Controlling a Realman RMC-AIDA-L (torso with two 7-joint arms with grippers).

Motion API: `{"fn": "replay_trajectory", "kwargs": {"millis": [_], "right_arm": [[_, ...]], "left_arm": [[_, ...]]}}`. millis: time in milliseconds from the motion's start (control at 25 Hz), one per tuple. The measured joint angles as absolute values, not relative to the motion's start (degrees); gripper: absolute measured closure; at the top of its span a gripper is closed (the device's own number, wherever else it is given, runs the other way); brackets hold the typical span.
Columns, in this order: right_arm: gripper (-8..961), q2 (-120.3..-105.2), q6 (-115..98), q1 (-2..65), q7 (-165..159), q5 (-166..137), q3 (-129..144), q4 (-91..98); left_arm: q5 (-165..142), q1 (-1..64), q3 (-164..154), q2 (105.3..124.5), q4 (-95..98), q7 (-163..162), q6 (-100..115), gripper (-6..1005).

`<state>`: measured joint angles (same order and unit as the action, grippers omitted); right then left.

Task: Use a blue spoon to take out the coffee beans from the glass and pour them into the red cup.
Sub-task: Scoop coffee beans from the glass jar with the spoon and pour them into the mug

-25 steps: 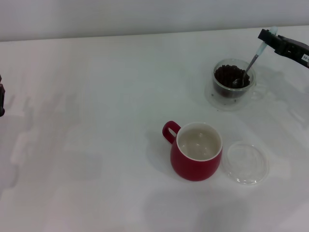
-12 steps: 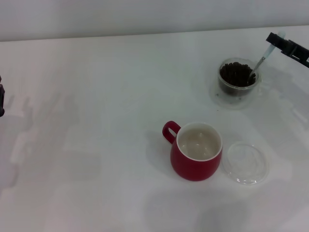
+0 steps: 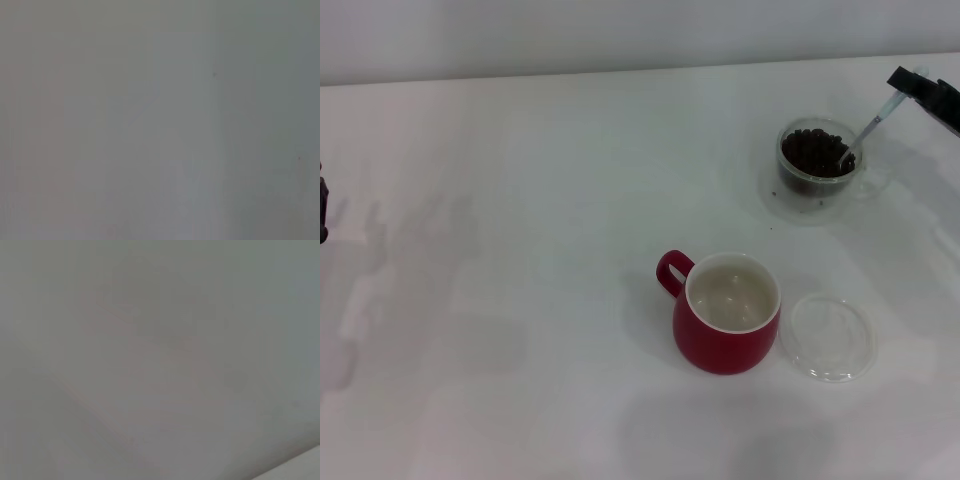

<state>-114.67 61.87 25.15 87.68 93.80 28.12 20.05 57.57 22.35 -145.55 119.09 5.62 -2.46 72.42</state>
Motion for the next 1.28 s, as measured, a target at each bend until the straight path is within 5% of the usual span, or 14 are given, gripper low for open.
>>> {"fn": "replay_trajectory", "kwargs": {"millis": [1280], "right_arm": [[785, -114.61, 60.1, 24.2, 75.8, 96.4, 25.0, 17.1]], "left_arm": [[57.5, 22.4, -145.6, 119.26, 5.6, -2.5, 72.3, 621]]}}
